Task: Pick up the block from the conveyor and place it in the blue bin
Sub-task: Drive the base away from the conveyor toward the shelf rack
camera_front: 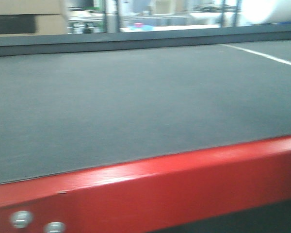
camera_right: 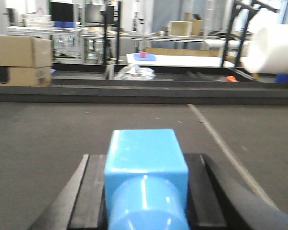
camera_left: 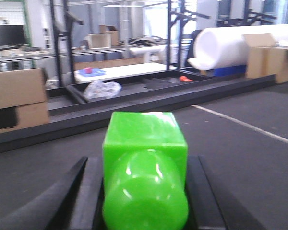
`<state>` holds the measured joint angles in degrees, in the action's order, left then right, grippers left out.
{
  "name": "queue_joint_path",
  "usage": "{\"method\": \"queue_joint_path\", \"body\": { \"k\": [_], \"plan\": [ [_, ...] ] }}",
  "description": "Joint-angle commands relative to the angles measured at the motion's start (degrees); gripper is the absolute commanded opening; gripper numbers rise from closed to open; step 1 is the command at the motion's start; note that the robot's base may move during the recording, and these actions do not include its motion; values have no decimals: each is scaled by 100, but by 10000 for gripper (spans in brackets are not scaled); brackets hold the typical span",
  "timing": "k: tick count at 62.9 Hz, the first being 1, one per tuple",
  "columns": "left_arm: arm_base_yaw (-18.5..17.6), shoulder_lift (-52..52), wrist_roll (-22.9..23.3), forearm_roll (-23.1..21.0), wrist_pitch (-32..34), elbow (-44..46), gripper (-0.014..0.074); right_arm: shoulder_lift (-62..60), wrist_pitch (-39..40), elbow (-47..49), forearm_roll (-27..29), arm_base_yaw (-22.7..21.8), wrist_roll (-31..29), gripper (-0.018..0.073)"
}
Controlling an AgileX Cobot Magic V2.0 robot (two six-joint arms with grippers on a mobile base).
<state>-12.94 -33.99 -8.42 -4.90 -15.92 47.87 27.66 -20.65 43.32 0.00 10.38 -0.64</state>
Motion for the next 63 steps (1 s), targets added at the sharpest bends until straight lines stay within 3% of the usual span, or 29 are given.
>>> {"method": "queue_joint_path", "body": {
  "k": [1,63],
  "plan": [
    [-29,21,-19,7,83,41,-111,-31,134,-3,-44,12,-19,-162],
    [-29,21,-19,7,147,41,-111,-31,134,-3,-44,12,-19,-162]
  ]
}}
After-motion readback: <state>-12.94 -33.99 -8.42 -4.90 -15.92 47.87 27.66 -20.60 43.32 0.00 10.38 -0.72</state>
